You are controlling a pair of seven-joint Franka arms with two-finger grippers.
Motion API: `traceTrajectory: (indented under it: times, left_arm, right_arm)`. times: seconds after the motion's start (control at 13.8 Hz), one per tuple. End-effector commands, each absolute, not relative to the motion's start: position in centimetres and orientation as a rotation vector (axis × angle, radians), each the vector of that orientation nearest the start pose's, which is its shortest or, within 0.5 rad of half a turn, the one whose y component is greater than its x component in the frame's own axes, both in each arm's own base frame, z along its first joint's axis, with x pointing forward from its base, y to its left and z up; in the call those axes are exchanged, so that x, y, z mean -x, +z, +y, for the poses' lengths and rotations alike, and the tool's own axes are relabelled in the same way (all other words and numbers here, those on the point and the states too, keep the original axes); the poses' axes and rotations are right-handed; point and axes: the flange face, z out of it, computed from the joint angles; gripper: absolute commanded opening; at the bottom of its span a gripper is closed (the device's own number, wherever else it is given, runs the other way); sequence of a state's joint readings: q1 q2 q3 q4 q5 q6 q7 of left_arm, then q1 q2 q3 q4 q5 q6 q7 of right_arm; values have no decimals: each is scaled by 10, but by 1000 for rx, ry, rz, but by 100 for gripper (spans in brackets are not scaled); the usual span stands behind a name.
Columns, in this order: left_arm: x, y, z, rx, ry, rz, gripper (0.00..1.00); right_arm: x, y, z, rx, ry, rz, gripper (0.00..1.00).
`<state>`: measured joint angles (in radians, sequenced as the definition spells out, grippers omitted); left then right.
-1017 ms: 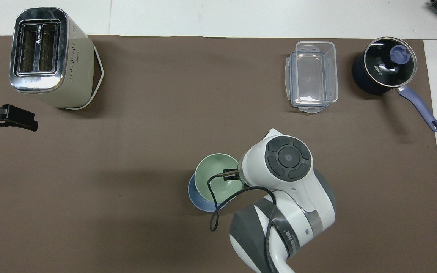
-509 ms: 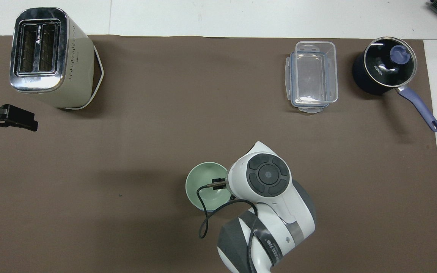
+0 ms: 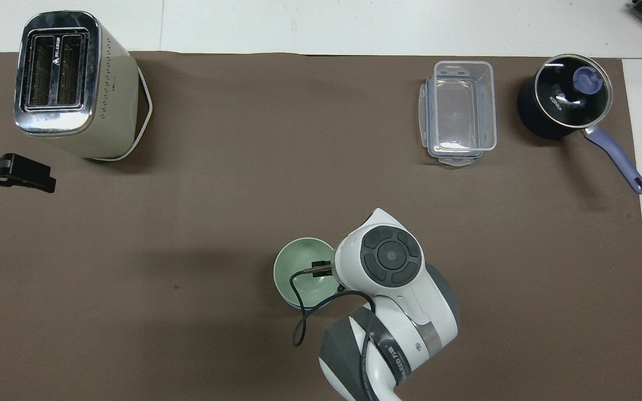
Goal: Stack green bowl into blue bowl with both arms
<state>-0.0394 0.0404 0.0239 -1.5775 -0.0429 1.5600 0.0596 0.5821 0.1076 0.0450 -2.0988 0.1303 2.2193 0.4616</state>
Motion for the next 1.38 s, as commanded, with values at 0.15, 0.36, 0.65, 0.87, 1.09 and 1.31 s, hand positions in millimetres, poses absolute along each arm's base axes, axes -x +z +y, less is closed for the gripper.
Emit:
traceTrajectory:
  times: [0.15, 0.36, 0.65, 0.87, 1.09, 1.31]
  left_arm:
    - [-562, 601, -12, 3159, 94, 101, 100]
    - [-562, 600, -12, 3159, 97, 101, 100]
    - [-562, 600, -12, 3159, 97, 101, 100]
    - [-562, 601, -12, 3159, 94, 101, 100]
    - [-562, 600, -12, 3159, 96, 101, 100]
    - [-562, 601, -12, 3159, 94, 101, 100]
  right_arm:
    - [-455, 382, 332, 3019, 59, -56, 70]
    - [-464, 413, 326, 3011, 53, 49, 80]
    - [-487, 465, 269, 3004, -21, 142, 100]
    - [-506, 499, 202, 3011, -116, 185, 100]
    - [-540, 549, 113, 2997, -219, 264, 100]
    - [-558, 604, 45, 3047, -279, 316, 100]
